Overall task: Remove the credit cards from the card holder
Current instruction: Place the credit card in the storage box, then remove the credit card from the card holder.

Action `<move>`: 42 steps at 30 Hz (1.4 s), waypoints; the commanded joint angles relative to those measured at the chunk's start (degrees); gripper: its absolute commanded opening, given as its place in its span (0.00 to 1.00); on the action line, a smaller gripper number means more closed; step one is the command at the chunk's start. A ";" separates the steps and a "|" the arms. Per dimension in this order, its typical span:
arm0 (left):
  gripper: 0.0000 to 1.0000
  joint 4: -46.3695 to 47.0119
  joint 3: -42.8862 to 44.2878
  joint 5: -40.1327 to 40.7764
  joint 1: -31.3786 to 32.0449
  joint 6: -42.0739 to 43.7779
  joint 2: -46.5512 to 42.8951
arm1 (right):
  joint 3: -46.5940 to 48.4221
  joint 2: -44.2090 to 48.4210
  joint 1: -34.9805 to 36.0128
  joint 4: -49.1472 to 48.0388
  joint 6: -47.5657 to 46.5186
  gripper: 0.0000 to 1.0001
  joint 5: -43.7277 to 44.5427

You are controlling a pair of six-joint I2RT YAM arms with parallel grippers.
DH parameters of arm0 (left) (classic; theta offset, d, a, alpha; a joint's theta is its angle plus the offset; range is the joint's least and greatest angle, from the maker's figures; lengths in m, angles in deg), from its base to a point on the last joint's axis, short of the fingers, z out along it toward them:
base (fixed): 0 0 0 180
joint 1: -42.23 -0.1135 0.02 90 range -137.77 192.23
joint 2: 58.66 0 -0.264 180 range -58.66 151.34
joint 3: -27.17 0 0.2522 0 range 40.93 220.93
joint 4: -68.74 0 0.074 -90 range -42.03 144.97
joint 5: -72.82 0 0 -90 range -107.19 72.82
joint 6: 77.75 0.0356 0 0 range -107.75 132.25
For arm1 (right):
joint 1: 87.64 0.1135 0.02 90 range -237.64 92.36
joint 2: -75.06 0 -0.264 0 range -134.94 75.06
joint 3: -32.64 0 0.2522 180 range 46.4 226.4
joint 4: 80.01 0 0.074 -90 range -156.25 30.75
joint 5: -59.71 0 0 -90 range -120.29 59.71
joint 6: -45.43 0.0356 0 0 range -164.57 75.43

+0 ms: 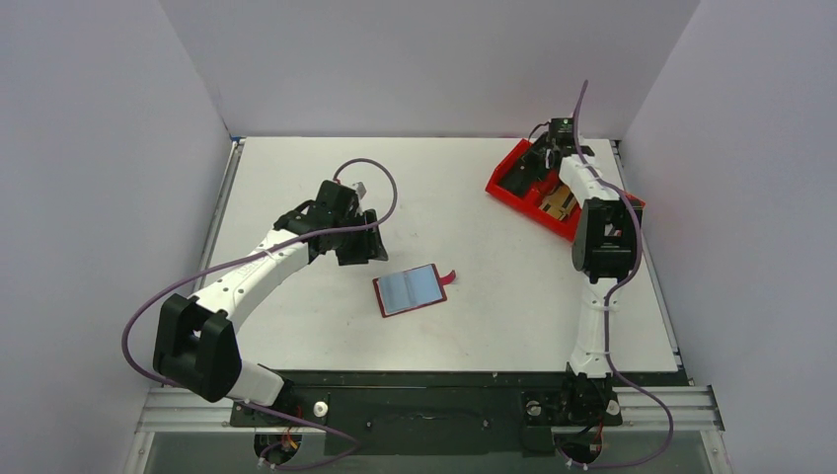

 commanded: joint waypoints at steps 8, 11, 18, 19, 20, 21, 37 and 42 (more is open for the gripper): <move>0.50 1.13 0.96 0.22 -1.15 0.51 -0.95 | -3.67 14.45 -0.22 5.43 -1.57 0.41 5.00; 0.50 1.47 0.15 -0.03 -1.83 0.32 -1.07 | -9.59 20.09 0.15 5.69 -2.20 0.42 4.65; 0.50 2.37 -2.39 -0.53 -3.10 0.02 -1.28 | -29.50 34.13 4.79 1.50 -3.24 0.45 5.06; 0.50 2.57 -3.00 -0.75 -3.20 -0.02 -1.24 | -31.21 36.57 6.65 1.12 -3.34 0.45 5.15; 0.50 2.59 -3.28 -0.75 -3.27 -0.11 -1.27 | -34.33 37.69 8.21 0.30 -3.57 0.45 5.32; 0.50 2.71 -3.71 -0.70 -3.33 -0.17 -1.28 | -35.77 39.77 10.17 -0.28 -3.68 0.45 5.52; 0.50 8.37 -13.99 3.14 -3.98 -4.98 -4.41 | -48.81 40.08 38.50 -6.54 -4.05 0.48 9.08; 0.50 7.90 -16.12 6.04 -4.58 -6.56 -6.33 | -45.08 33.40 45.40 -6.39 -4.32 0.48 9.92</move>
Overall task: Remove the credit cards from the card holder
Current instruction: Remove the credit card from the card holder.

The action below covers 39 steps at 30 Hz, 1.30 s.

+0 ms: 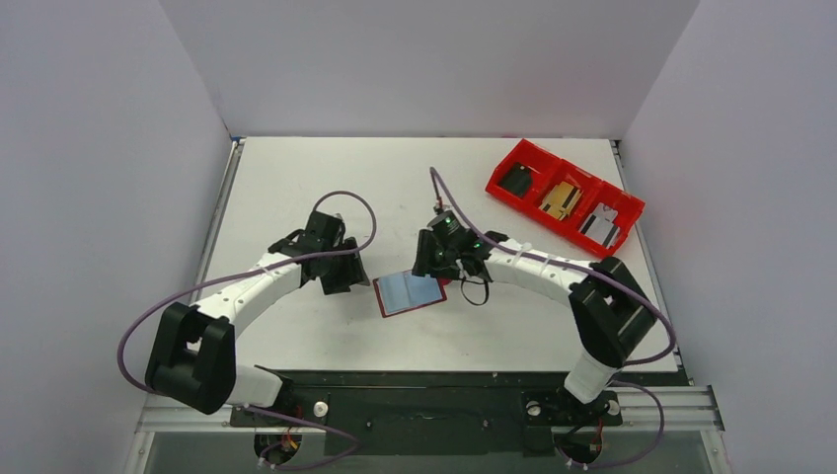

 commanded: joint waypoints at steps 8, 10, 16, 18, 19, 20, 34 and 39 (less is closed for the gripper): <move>0.50 1.61 -2.91 4.13 -3.21 -2.35 -6.19 | 11.96 -13.37 9.68 2.20 -3.29 0.48 4.09; 0.50 1.61 -3.16 3.88 -3.41 -2.29 -6.59 | 13.13 -14.73 10.28 3.43 -3.84 0.48 6.31; 0.50 2.10 -4.09 3.06 -3.79 -2.27 -6.84 | 15.19 -17.25 11.53 5.96 -4.64 0.48 8.51; 0.50 2.42 -4.26 2.91 -3.88 -2.31 -6.83 | 16.19 -18.20 12.33 7.24 -5.10 0.49 9.36; 0.50 2.60 -4.29 2.75 -3.88 -2.33 -6.76 | 16.84 -18.81 12.51 7.85 -5.27 0.49 9.56; 0.50 2.67 -4.34 2.64 -3.89 -2.30 -6.74 | 17.00 -19.04 12.87 7.98 -5.55 0.50 9.58; 0.50 5.62 -4.88 -1.32 -3.80 -2.07 -4.63 | 12.88 -20.89 12.10 5.32 -4.29 0.31 4.34; 0.50 7.21 -5.05 -3.62 -3.53 -2.27 -2.99 | 8.27 -20.40 9.44 -1.06 -1.93 0.12 -2.75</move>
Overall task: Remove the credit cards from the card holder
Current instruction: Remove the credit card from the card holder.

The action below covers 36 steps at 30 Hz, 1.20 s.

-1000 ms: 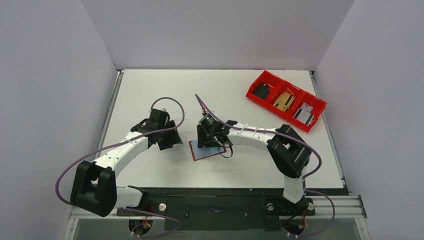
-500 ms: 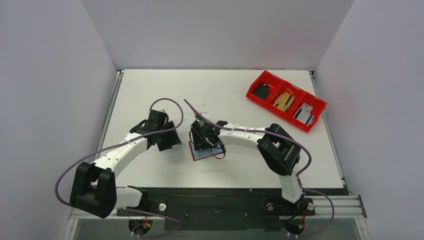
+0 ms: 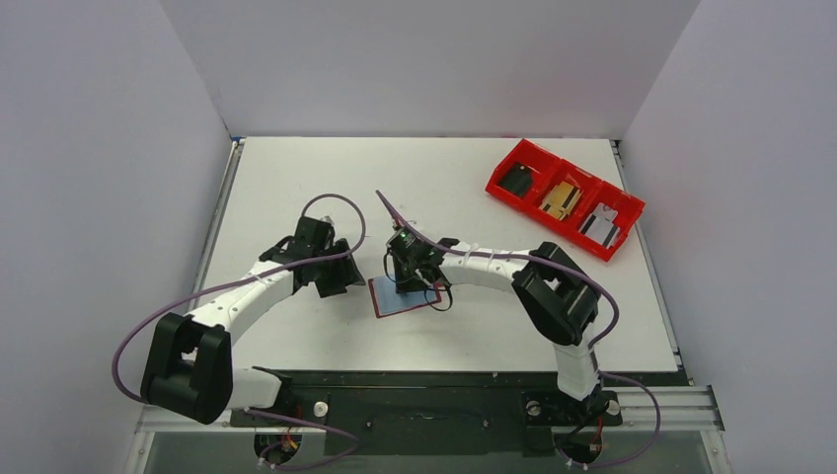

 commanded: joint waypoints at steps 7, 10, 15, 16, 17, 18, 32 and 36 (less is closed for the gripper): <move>0.50 7.07 0.07 -6.61 1.27 -1.26 3.75 | -9.79 -1.50 -4.61 -11.75 5.45 0.03 -13.71; 0.50 7.66 0.73 -7.38 1.55 -1.75 5.05 | -11.17 -1.15 -5.75 -13.09 5.92 0.04 -15.26; 0.50 5.80 1.18 -3.03 1.21 -2.99 4.93 | -11.27 2.37 -5.06 -11.10 4.16 0.33 -10.73; 0.49 4.95 1.08 -0.99 1.03 -3.49 4.62 | -10.28 3.04 -4.75 -10.39 3.71 0.35 -9.88; 0.49 4.66 1.00 -0.21 0.49 -3.69 3.83 | -9.69 3.15 -3.90 -8.95 3.07 0.36 -8.20; 0.49 4.29 0.75 1.01 0.22 -3.89 3.41 | -8.26 3.14 -3.46 -8.21 2.77 0.37 -7.42; 0.49 -2.18 -0.34 9.07 -7.33 -2.10 -6.01 | 7.20 -5.49 5.08 10.09 -0.42 0.49 9.36; 0.49 -1.43 -0.97 7.93 -7.46 -2.26 -5.92 | 9.77 -9.11 5.94 13.01 -1.24 0.50 11.02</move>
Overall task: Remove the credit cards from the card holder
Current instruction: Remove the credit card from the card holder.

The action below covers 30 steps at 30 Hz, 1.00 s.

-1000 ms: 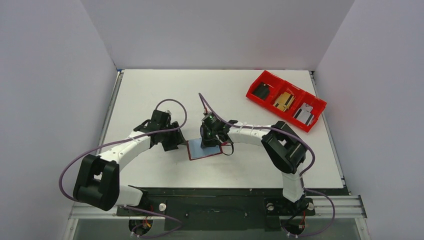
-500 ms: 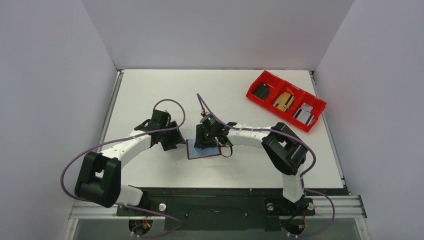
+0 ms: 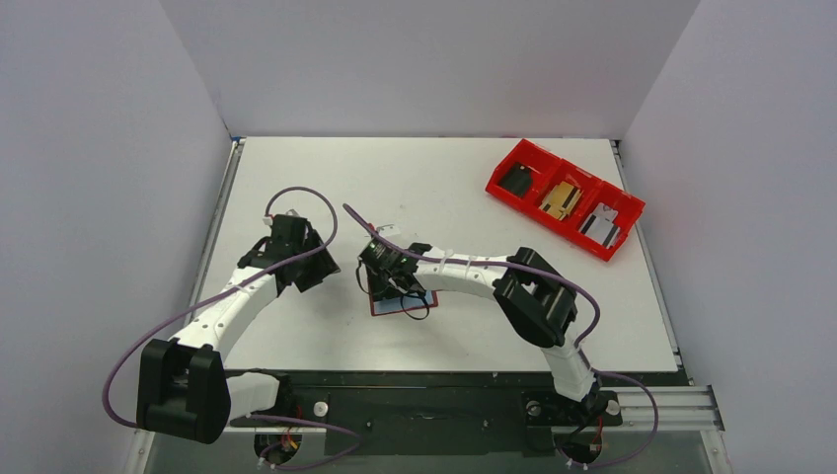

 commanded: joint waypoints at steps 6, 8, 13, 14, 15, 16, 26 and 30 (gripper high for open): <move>0.49 0.55 -0.88 -0.27 -0.32 0.62 -0.76 | 1.44 -9.29 0.80 9.67 -3.49 0.38 5.77; 0.49 0.84 -0.87 -0.27 -0.31 0.71 -0.53 | 0.50 -10.03 0.64 9.58 -3.75 0.31 5.57; 0.50 2.19 -1.19 -3.90 -0.16 0.93 0.85 | -3.18 -9.56 -0.36 6.48 -3.59 0.12 2.80; 0.49 2.69 -1.24 -4.33 -0.14 1.10 1.10 | -4.32 -9.01 -0.59 5.89 -3.57 0.11 2.25; 0.50 3.19 -1.29 -5.53 0.00 1.24 1.70 | -4.89 -8.62 -1.23 4.48 -3.55 0.10 0.98; 0.49 3.84 -1.24 -6.15 0.16 1.42 2.05 | -6.26 -7.92 -1.60 3.66 -3.51 0.10 0.11; 0.44 10.80 2.12 -16.22 6.23 1.45 9.62 | -17.26 -4.29 -7.78 -14.71 -0.86 0.04 -18.48; 0.42 12.30 4.14 -16.67 8.54 1.47 13.29 | -20.08 -3.78 -9.94 -19.31 0.49 0.03 -23.00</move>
